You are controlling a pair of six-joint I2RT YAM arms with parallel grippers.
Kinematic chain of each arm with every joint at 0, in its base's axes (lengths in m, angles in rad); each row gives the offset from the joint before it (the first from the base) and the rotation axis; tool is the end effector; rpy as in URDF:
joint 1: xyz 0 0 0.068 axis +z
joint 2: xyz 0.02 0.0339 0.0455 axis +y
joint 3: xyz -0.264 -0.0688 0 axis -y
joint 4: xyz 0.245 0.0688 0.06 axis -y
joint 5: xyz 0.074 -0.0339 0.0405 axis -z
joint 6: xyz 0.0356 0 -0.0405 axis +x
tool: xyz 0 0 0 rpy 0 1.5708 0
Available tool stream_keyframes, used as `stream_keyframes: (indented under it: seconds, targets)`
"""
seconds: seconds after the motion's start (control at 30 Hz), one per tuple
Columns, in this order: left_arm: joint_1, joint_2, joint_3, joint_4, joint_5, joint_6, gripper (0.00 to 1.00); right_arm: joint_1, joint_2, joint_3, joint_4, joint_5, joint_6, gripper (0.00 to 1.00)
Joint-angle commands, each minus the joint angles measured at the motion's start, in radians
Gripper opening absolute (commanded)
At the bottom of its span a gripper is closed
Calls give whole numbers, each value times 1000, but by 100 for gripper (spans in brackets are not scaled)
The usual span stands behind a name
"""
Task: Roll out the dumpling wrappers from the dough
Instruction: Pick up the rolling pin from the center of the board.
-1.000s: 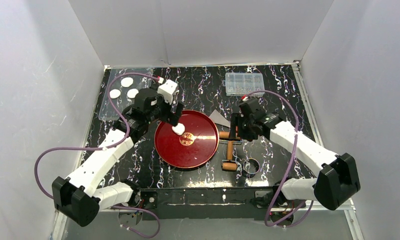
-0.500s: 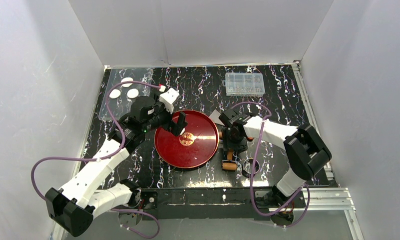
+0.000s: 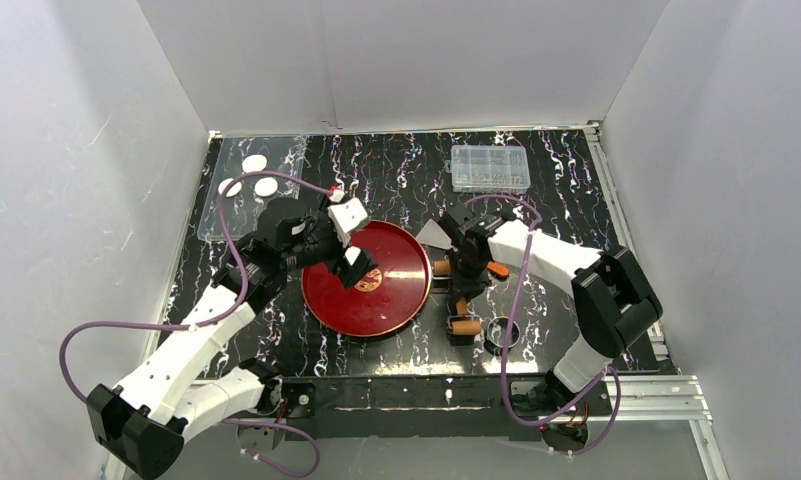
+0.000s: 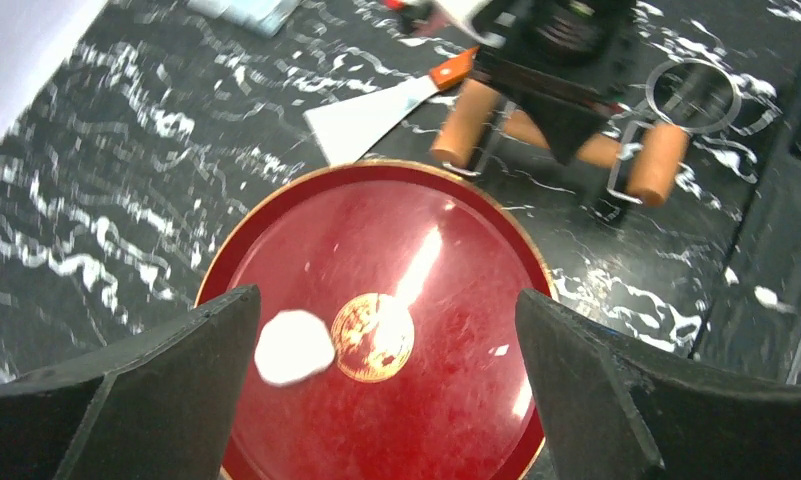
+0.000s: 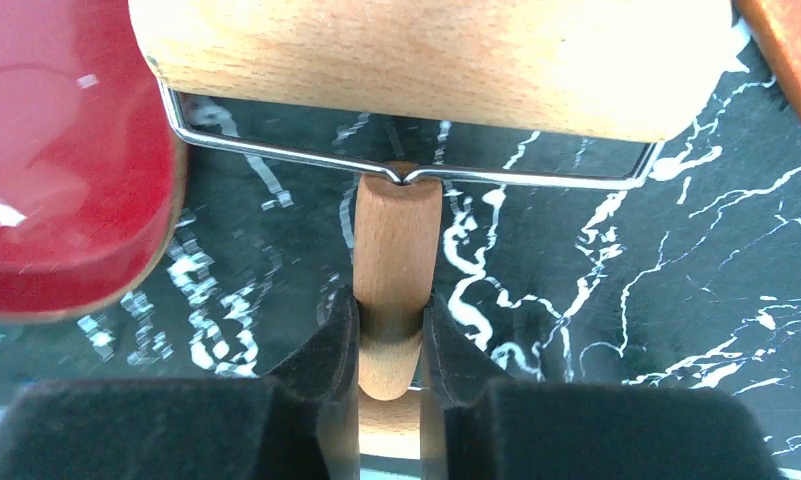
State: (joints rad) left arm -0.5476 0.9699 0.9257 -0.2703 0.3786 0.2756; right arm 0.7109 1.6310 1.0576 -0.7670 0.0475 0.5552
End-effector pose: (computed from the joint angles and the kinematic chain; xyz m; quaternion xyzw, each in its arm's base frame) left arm 0.1810 -0.1258 0.3472 0.4193 0.6841 -0.2291 0.5512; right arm 0.2279 0.1940 0.1879 -0.0745 0.9903 0.0490 0.1066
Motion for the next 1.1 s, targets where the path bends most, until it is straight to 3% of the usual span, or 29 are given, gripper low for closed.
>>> stream_keyframes:
  seconds: [0.0, 0.2, 0.37, 0.53, 0.73, 0.93, 1.07]
  targets:
    - [-15, -42, -14, -40, 277, 309, 98, -48, -104, 165, -133, -159, -74, 1]
    - [-95, 57, 83, -170, 309, 643, 98, -100, -187, 206, -216, -406, -136, 1]
    - [-192, 156, 143, -153, 269, 975, 98, -105, -231, 242, -238, -588, -152, 1]
    - [-211, 193, 156, -107, 351, 1151, 98, -105, -278, 263, -163, -734, -130, 1]
    - [-253, 229, 150, -101, 360, 1216, 98, -101, -267, 289, -98, -779, -102, 1]
    - [-273, 292, 188, -20, 301, 1164, 98, -69, -237, 322, -60, -801, -91, 1]
    - [-276, 319, 205, -44, 274, 1155, 85, -65, -230, 350, -46, -808, -89, 1]
